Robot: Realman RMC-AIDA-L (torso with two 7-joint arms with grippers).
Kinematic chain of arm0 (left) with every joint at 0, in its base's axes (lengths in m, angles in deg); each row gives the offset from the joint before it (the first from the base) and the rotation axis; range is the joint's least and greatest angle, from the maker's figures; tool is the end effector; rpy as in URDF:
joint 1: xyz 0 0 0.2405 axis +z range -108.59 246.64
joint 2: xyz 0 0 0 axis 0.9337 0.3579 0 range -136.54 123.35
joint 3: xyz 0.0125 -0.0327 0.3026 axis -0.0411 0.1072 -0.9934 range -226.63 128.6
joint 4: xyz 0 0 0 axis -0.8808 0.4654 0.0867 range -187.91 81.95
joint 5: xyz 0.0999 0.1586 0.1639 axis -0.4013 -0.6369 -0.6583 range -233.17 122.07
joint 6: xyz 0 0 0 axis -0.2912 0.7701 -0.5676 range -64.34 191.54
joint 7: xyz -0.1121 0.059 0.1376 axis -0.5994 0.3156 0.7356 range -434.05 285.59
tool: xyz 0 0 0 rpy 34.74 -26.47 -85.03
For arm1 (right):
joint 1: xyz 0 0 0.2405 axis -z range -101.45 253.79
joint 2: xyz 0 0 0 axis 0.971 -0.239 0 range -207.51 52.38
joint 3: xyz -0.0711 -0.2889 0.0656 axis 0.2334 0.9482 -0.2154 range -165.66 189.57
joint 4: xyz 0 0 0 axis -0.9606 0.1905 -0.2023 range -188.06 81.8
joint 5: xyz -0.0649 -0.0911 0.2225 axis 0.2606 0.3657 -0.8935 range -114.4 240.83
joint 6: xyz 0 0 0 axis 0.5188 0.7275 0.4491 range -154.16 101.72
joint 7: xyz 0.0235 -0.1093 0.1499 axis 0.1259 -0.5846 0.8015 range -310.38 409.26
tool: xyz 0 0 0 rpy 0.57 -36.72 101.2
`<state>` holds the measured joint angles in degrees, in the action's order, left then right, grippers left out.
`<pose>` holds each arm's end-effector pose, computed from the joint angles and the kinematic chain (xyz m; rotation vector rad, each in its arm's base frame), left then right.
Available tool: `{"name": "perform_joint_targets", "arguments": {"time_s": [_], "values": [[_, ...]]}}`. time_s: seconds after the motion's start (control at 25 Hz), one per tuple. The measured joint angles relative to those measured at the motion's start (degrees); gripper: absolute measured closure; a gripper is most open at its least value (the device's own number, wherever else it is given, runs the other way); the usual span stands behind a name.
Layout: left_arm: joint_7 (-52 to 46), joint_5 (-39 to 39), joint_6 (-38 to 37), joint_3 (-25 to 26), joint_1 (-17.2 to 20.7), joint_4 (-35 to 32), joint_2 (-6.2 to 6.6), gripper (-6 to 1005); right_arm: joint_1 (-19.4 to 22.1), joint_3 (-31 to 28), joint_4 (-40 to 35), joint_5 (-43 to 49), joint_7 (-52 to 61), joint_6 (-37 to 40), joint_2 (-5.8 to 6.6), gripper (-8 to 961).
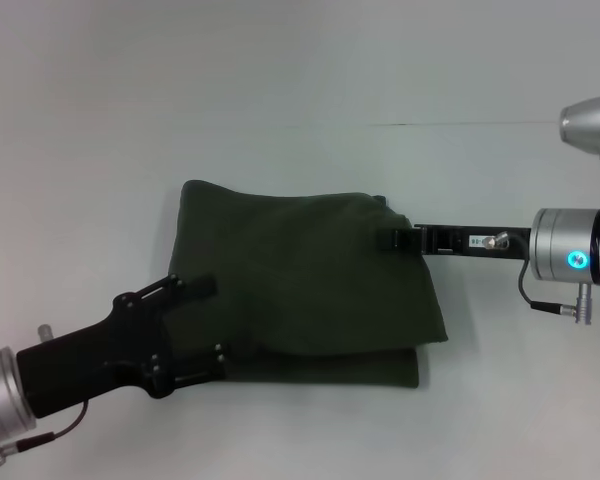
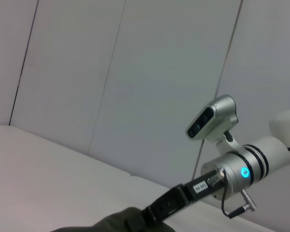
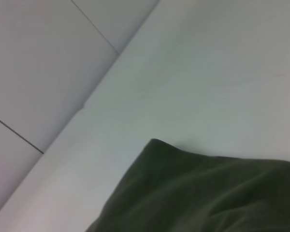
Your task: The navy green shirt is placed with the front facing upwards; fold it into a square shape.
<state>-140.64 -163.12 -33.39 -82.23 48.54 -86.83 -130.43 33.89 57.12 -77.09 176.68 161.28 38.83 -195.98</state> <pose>-0.3246 0.3258 -0.0764 -2.5473 -0.6112 -1.0276 0.2822 0.4733 -0.1127 -2.4088 1.4193 0.6174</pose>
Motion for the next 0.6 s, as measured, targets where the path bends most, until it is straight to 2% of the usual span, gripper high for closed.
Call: {"name": "perform_joint_targets", "arguments": {"time_s": [0.28,0.56,0.6], "values": [[-0.35,0.01,0.79,0.00,-0.46,0.62,0.05,92,1.46,0.01,0.31,0.34,-0.07,-2.28,0.04,902],[-0.52,0.01,1.87,0.00,-0.63,0.83,0.09,91,3.70,-0.66,-0.43,0.01,-0.02,-4.57,1.33,897],[-0.62,0.01,2.10,0.00,-0.70,0.83,0.08,91,3.75,-0.72,-0.46,-0.04,0.01,-4.86,1.61,854]]}}
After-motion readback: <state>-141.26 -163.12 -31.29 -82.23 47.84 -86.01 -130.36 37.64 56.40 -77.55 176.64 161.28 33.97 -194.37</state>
